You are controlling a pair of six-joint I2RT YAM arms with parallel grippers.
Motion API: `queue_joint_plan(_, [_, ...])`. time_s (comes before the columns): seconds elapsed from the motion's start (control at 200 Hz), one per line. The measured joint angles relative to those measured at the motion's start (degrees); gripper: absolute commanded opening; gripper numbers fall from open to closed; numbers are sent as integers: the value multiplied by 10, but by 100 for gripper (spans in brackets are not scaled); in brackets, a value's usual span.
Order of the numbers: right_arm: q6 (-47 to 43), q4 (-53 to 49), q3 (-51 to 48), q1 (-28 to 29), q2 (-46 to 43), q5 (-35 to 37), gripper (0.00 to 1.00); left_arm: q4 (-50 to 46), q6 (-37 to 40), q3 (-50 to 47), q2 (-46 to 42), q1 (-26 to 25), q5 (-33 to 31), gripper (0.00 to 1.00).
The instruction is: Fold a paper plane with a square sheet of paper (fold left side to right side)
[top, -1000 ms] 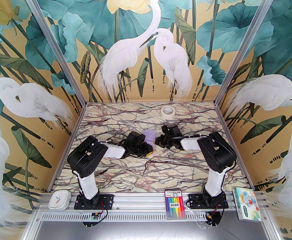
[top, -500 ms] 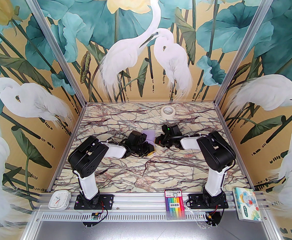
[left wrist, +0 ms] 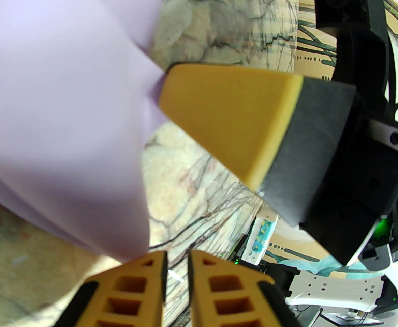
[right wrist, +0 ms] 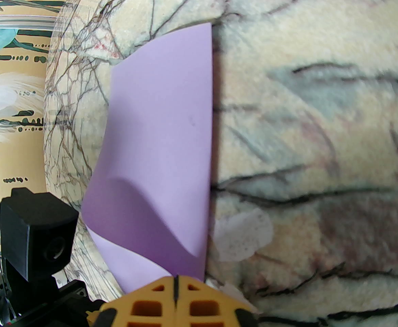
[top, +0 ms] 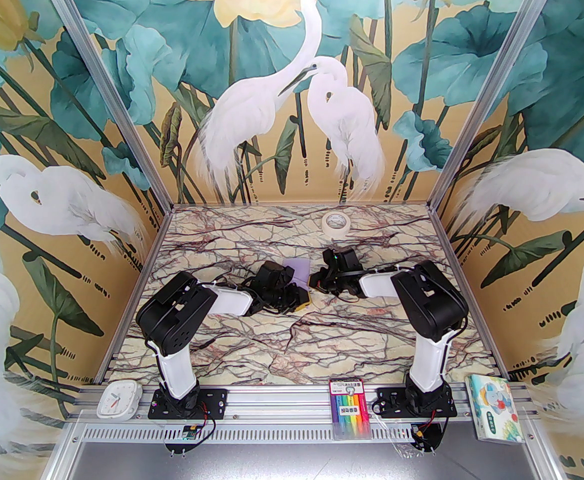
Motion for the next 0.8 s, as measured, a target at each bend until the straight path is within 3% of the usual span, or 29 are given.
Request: queue_joint_plan(0.8, [-11,-23,24,0,13,0,0,0,0,5,16,0,0,17])
